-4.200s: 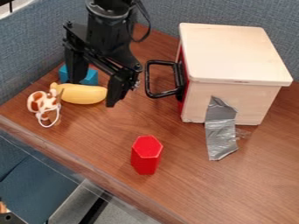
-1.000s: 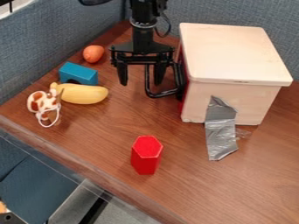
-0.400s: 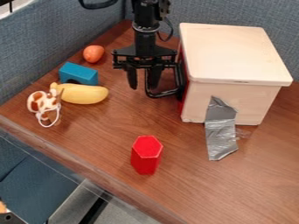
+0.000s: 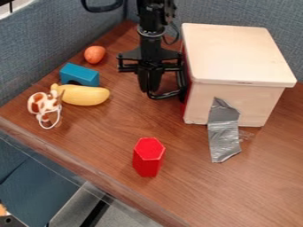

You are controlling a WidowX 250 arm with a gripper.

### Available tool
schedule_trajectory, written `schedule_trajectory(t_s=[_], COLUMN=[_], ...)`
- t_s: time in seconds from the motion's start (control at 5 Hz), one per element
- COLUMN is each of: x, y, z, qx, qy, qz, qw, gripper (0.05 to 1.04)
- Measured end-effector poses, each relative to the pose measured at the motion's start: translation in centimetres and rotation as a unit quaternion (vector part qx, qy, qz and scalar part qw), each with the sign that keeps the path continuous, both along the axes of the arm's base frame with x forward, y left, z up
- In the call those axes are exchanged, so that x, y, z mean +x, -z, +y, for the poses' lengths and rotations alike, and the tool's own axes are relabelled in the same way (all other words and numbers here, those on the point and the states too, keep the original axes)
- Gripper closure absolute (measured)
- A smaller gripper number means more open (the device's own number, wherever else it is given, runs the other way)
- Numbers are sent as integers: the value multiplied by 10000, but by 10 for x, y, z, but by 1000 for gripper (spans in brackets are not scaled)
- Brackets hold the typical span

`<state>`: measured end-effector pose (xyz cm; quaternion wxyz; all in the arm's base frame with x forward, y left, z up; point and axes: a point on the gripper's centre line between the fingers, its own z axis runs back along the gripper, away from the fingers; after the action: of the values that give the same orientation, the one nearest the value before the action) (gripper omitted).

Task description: Open the drawer

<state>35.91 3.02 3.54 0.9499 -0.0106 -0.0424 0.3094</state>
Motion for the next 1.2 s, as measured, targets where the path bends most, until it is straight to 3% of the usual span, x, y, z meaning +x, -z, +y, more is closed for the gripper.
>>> schedule_trajectory(t_s=[0.6, 1.2], x=[-2, -15], y=[2, -4], z=[4, 31], qx=[162, 455], qy=[70, -39], qz=[21, 278], qw=[9998, 9986], gripper=[978, 978])
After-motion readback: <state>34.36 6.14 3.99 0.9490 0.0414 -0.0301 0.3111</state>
